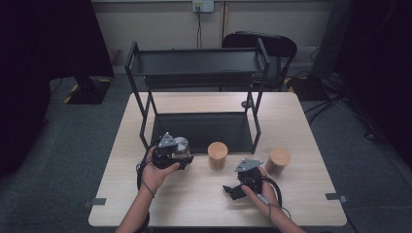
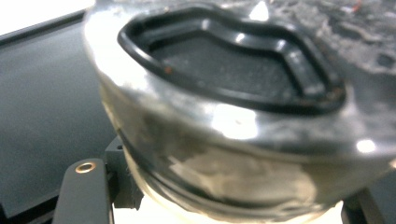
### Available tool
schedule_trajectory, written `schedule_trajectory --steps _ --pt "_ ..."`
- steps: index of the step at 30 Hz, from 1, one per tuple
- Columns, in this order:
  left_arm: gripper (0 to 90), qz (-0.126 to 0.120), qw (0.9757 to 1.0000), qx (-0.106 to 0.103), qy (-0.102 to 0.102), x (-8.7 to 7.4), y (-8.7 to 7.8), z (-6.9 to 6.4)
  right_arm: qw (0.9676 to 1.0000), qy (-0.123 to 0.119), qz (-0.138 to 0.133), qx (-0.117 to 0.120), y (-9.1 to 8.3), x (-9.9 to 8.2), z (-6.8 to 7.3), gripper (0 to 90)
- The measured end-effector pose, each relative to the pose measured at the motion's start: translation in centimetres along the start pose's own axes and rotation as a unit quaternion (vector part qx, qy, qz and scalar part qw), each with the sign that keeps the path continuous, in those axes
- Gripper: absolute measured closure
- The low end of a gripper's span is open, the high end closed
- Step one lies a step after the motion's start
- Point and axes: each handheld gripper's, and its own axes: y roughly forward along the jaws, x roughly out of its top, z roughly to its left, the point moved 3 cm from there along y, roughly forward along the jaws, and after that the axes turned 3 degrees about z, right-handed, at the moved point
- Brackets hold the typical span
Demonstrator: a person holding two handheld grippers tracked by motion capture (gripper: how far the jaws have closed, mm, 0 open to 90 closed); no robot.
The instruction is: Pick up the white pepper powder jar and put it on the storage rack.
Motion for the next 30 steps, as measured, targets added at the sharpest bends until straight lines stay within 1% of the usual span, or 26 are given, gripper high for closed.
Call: schedule_trajectory --steps 10,16,18,20,23,28,29,30 --pt "30.9 0.001 1.0000 0.009 -0.002 0.9 0.4 0.7 1.0000 0.000 0.000 0.000 0.0 0.0 0.0 0.0" --pt "30.9 -0.002 0.9999 0.012 -0.008 1.3 0.7 1.2 1.0000 0.000 0.000 0.000 0.0 0.0 0.0 0.0" --pt "30.9 0.001 0.9998 0.017 -0.006 1.5 0.8 1.4 1.0000 0.000 0.000 0.000 0.0 0.0 0.0 0.0" --pt "30.9 -0.001 0.9997 0.021 -0.009 1.6 1.0 1.6 1.0000 0.000 0.000 0.000 0.0 0.0 0.0 0.0" --pt "30.9 -0.004 0.9996 0.022 -0.015 1.7 1.1 1.7 1.0000 0.000 0.000 0.000 0.0 0.0 0.0 0.0" --pt "30.9 -0.006 0.9994 0.029 -0.019 1.9 1.3 2.3 1.0000 0.000 0.000 0.000 0.0 0.0 0.0 0.0" --pt "30.9 -0.010 0.9992 0.029 -0.026 1.9 1.3 2.5 1.0000 0.000 0.000 0.000 0.0 0.0 0.0 0.0" --pt "30.9 -0.010 0.9992 0.029 -0.026 1.9 1.3 2.5 1.0000 0.000 0.000 0.000 0.0 0.0 0.0 0.0"
